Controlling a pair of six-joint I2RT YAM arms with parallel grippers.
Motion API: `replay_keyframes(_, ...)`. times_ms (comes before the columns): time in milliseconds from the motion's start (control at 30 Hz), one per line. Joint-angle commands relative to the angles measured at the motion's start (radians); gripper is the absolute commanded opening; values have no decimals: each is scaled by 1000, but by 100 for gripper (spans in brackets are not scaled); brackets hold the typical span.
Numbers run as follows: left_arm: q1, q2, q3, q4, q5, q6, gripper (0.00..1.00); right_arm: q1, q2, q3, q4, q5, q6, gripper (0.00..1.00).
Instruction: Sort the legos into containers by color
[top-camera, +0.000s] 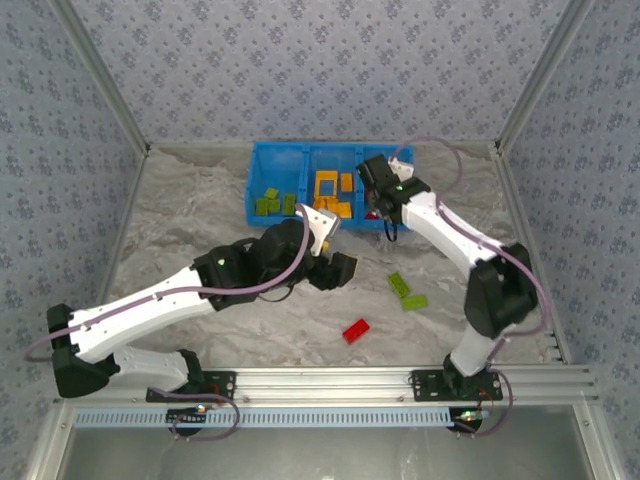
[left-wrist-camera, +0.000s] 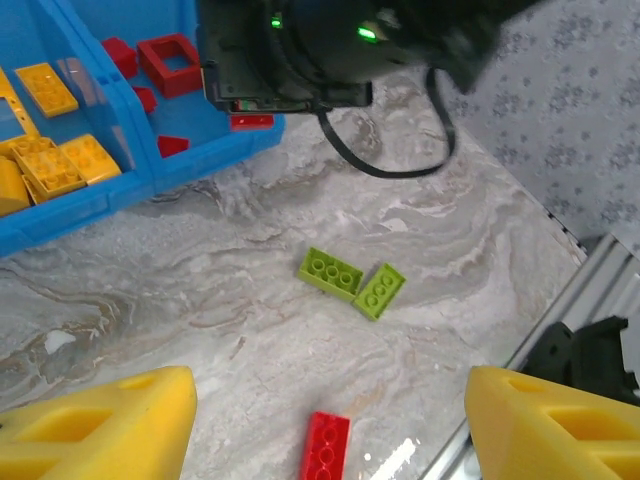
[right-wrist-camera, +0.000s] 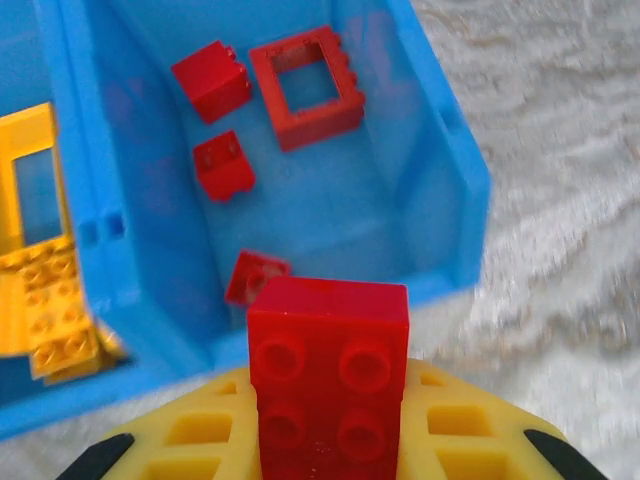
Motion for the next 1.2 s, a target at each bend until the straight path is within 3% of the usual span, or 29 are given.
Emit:
replay_keyframes(0,6,27,58,39,-15,-14,72,-43,137,105,-21,-2,-180,23)
replay_keyframes(367,5,71,45,61,16,-45,72,-139,355,231,9,-117,-225,24)
replay_keyframes(433,5,73,37,64,22,-46,72,-147,362,235,3,-137,-221,29)
replay_keyframes(567,5,80,29,68,25,-47,72,-153,358,239,-10,-146,-219,48)
replay_keyframes(667,5,86,29,63,29,-51,72,-150,327,244,-21,-145,-215,55)
replay_keyframes(967,22,114,31,45,51,-112,72,-114,26,225,-51,-68,-209,55)
replay_keyframes(1167,100,297,82,-7,197,-350,72,-57,-409,-64,-72,-22,-185,55)
